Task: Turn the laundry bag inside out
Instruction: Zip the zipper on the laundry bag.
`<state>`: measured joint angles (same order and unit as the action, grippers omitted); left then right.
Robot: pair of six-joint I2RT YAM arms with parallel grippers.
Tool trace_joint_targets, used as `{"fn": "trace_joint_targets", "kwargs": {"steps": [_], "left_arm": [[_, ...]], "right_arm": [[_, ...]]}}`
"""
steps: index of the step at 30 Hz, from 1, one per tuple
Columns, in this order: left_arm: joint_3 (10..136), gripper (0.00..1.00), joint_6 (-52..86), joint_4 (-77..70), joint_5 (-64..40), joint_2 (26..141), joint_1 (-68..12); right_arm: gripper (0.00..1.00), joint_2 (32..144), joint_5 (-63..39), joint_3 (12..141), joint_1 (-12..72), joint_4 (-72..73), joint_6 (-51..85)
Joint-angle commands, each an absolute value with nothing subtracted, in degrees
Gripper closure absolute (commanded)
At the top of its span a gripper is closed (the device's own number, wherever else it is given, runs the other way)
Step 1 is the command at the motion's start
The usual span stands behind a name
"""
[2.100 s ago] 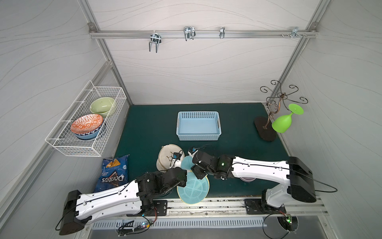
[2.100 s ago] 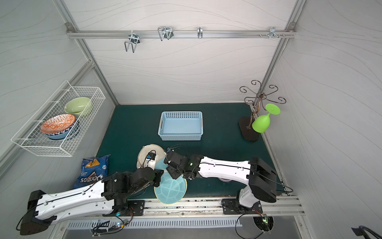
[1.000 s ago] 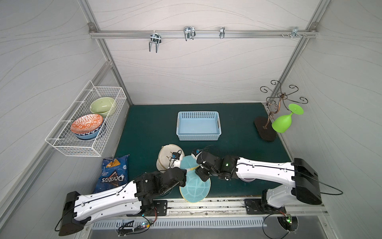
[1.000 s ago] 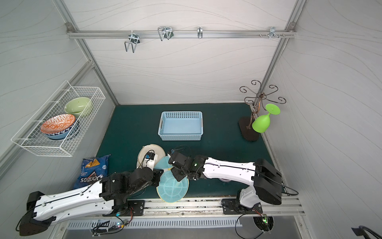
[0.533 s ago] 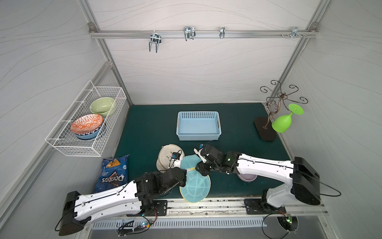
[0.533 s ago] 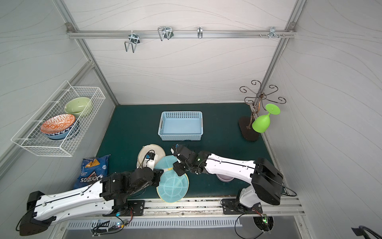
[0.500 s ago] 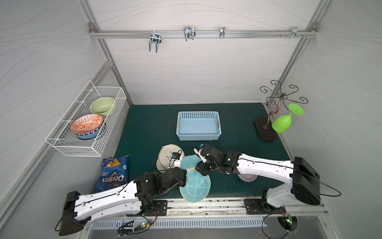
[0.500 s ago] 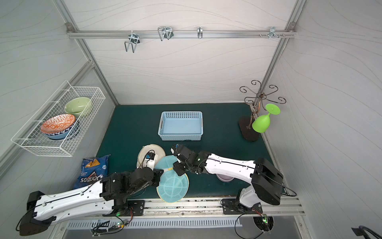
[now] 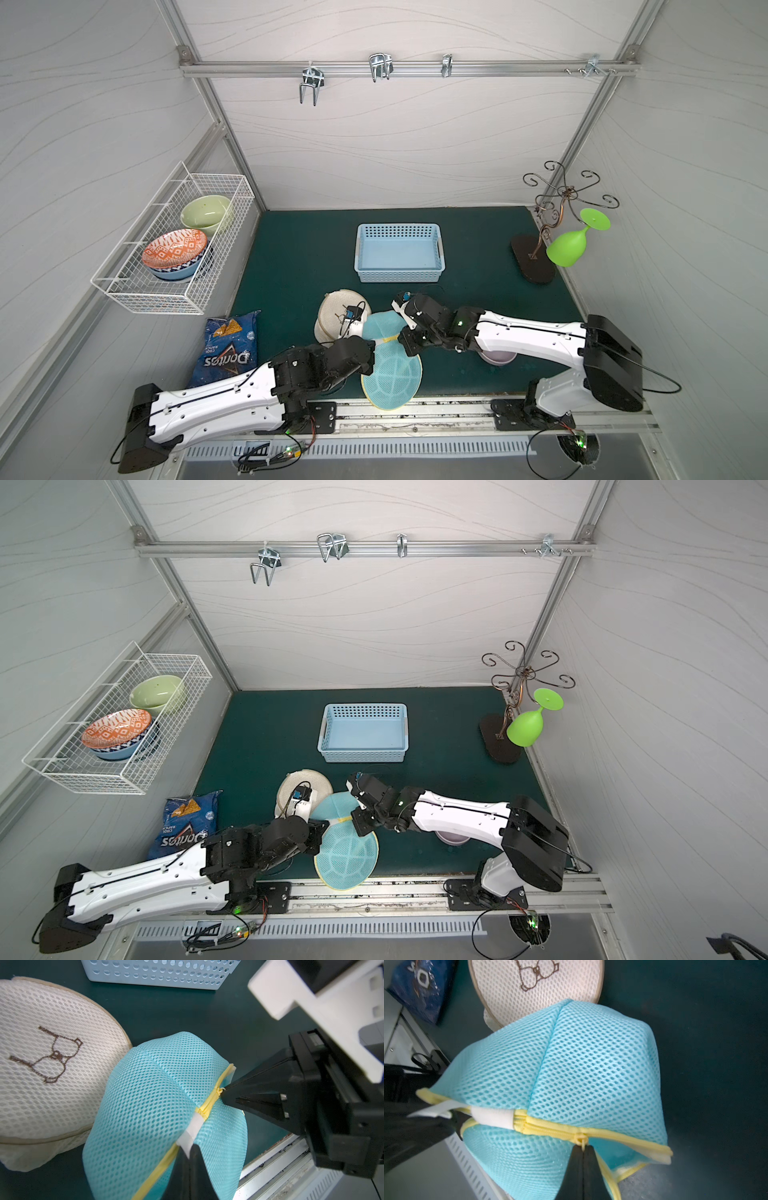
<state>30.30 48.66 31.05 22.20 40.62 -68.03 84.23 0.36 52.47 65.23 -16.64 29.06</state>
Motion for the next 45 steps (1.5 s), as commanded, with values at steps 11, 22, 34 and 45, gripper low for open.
{"fn": "trace_joint_targets", "kwargs": {"steps": [11,22,34,45], "left_arm": [[30.6,1.00,56.3,42.5,30.4,30.2,-65.1],[32.8,0.56,45.1,35.1,9.8,32.9,-59.0],[49.7,0.41,27.2,33.0,17.6,44.8,-62.2],[42.3,0.36,54.9,56.9,25.1,35.1,-62.2]], "right_arm": [[1.00,71.6,2.2,45.3,55.6,-21.1,28.9],[1.00,68.0,-15.2,50.7,51.2,-22.8,18.0],[1.00,76.5,-26.9,64.7,51.2,-34.8,4.8],[1.00,77.8,-16.9,61.8,47.4,-32.5,11.5]]}}
